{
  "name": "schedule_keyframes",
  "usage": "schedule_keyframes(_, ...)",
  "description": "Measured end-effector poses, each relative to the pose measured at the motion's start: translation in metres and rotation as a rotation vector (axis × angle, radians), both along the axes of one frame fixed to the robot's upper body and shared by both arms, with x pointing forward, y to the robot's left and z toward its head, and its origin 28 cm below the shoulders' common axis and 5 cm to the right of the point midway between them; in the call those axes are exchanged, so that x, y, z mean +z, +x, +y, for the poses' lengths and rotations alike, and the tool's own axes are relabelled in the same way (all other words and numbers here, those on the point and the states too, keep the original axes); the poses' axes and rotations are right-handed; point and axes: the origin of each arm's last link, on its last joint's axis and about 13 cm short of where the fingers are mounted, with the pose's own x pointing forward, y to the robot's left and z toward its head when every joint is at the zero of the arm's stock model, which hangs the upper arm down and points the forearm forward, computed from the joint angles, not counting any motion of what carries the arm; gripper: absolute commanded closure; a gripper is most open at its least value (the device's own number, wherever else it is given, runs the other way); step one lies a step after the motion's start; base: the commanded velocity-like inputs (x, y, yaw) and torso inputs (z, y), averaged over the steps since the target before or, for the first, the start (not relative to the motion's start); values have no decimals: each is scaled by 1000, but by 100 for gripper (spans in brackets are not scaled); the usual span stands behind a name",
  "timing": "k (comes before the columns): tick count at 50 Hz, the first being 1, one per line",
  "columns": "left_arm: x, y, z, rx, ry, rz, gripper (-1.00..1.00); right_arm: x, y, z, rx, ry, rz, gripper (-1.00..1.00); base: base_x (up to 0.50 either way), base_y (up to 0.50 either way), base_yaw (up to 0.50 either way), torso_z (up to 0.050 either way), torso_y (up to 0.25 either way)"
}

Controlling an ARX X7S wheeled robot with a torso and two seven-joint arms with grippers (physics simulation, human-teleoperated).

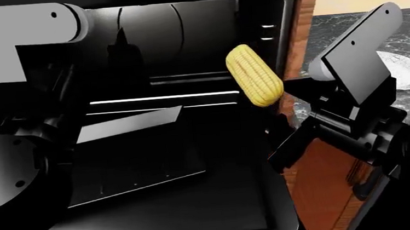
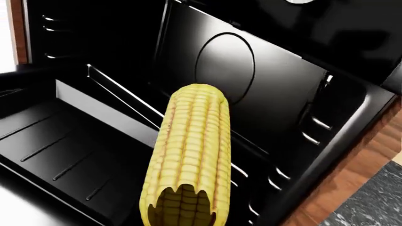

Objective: Place the corn on the rack of the oven.

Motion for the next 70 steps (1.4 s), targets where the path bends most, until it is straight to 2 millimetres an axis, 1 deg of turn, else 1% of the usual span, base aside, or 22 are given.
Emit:
schedule_keyframes(36,-2,2,2,7,-1,4,-100,-2,2,0,2,-4,4,100,-1,305,0,0,0)
schedule_keyframes(55,-2,3,2,10,1,4,-100,-2,4,1,5,1,8,100,0,182,0,0,0)
schedule_keyframes(63,-2,5,3,14,-1,5,-100,-2,10,3,15,2,17,100,0,0,0,0,0)
schedule_keyframes(70,-3,6,3,16,-2,5,-100,-2,23,7,34,1,60,100,0,0,0,0,0)
